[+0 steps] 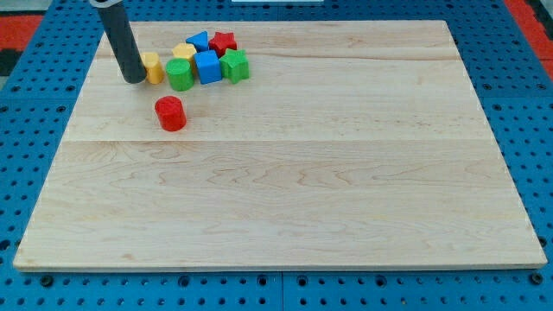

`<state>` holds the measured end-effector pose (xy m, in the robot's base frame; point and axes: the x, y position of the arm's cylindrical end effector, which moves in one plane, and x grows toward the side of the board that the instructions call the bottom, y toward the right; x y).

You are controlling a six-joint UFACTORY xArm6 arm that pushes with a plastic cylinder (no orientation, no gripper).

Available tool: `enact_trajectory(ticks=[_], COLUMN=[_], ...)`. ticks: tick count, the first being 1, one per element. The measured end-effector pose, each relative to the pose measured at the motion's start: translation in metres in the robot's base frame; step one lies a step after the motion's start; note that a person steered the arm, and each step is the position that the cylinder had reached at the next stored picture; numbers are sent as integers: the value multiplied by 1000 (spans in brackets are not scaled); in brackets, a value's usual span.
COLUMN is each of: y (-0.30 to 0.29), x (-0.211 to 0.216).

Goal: Slide the yellow heart a bit right

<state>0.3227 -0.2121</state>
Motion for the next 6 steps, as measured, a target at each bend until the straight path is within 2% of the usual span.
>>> enact_trajectory(ticks=[2,4,6], y=[-44,-8,4], x=[-5,-28,-29])
